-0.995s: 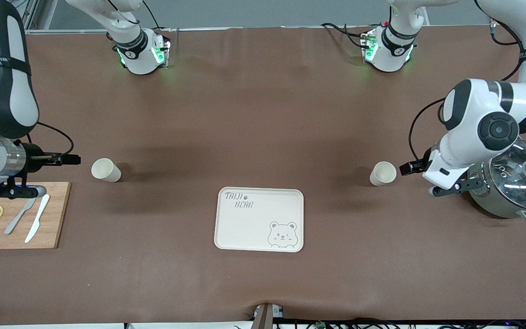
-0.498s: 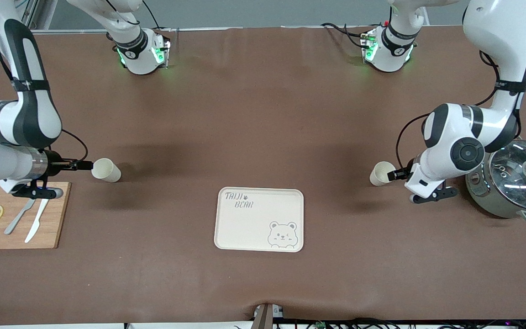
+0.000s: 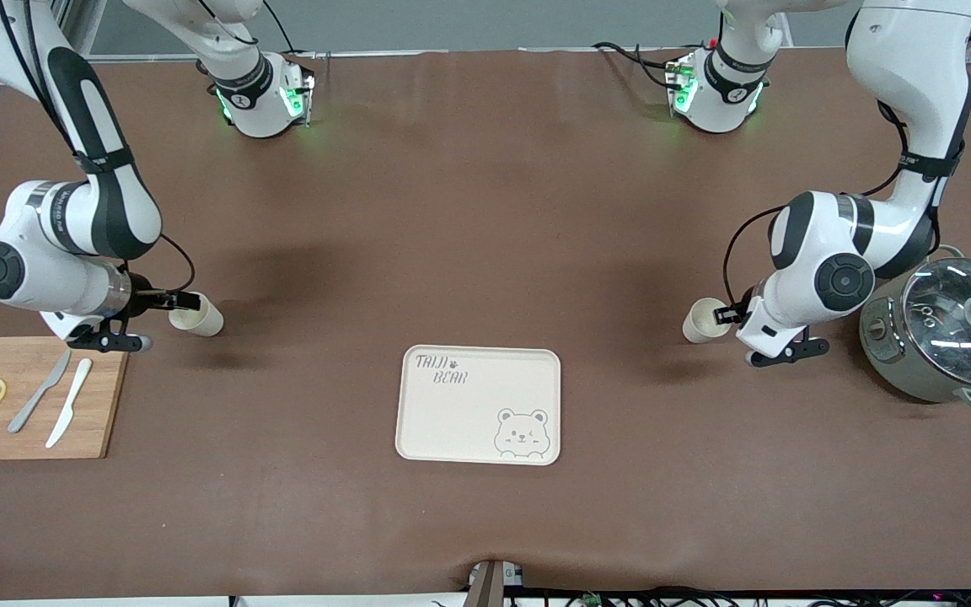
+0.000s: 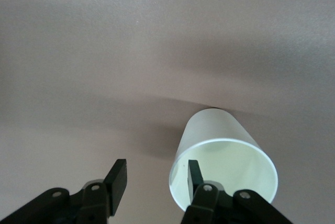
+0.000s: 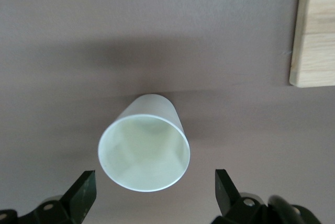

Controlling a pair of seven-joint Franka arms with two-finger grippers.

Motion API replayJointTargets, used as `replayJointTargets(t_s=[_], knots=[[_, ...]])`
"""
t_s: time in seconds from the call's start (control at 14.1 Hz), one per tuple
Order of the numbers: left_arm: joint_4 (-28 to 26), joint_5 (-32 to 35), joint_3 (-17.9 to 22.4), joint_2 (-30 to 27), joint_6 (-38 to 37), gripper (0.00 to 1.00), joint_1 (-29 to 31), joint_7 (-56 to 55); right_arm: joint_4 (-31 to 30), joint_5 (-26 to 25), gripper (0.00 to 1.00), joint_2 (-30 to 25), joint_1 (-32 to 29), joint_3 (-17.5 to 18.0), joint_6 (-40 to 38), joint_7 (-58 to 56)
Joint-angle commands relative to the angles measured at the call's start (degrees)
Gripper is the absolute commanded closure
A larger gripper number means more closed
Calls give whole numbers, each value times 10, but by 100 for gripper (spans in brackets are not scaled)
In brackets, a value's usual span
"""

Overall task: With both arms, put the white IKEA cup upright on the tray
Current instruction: 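Close both grippers around the white cups' sides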

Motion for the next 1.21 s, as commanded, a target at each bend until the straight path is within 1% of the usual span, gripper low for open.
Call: replayJointTargets(t_s=[0.0, 0.07, 0.14, 0.28, 0.36, 0.43, 0.5, 0.57, 0.71, 0.78, 0.85, 1.0, 1.07, 1.14], knots=[[-1, -8, -5, 14, 20, 72, 4, -8, -37, 3, 2, -22, -19, 6, 28, -18], [1, -25, -6, 14, 20, 90, 4, -17, -45, 3, 7, -22, -19, 7, 39, -18], [6, -40, -5, 15, 20, 100, 1, -20, -50, 3, 16, -23, -19, 7, 46, -18], [13, -42, -5, 15, 19, 100, -1, -21, -51, 3, 33, -22, -21, 7, 54, -18], [19, -42, -6, 14, 19, 100, -3, -21, -52, 3, 38, -22, -24, 7, 58, -18], [27, -42, -6, 14, 17, 100, -4, -20, -52, 3, 45, -21, -27, 7, 58, -18], [40, -42, -6, 14, 16, 100, -7, -19, -52, 3, 48, -21, -27, 7, 61, -18], [56, -42, -6, 17, 15, 100, -9, -19, -54, 3, 53, -20, -27, 7, 66, -17], [95, -43, -6, 30, 7, 100, -23, -22, -63, 3, 68, -19, -29, 7, 87, -18], [114, -43, -6, 33, -2, 100, -26, -23, -69, 3, 74, -19, -31, 7, 97, -18], [135, -43, -6, 42, -13, 100, -27, -23, -70, 3, 76, -19, -34, 7, 98, -18], [174, -44, -6, 60, -31, 100, -38, -28, -71, 3, 88, -17, -35, 7, 98, -18], [189, -49, -6, 67, -35, 100, -48, -42, -71, 3, 96, -17, -36, 7, 98, -18], [204, -50, -6, 74, -37, 100, -54, -55, -71, 3, 100, -17, -36, 7, 97, -18]])
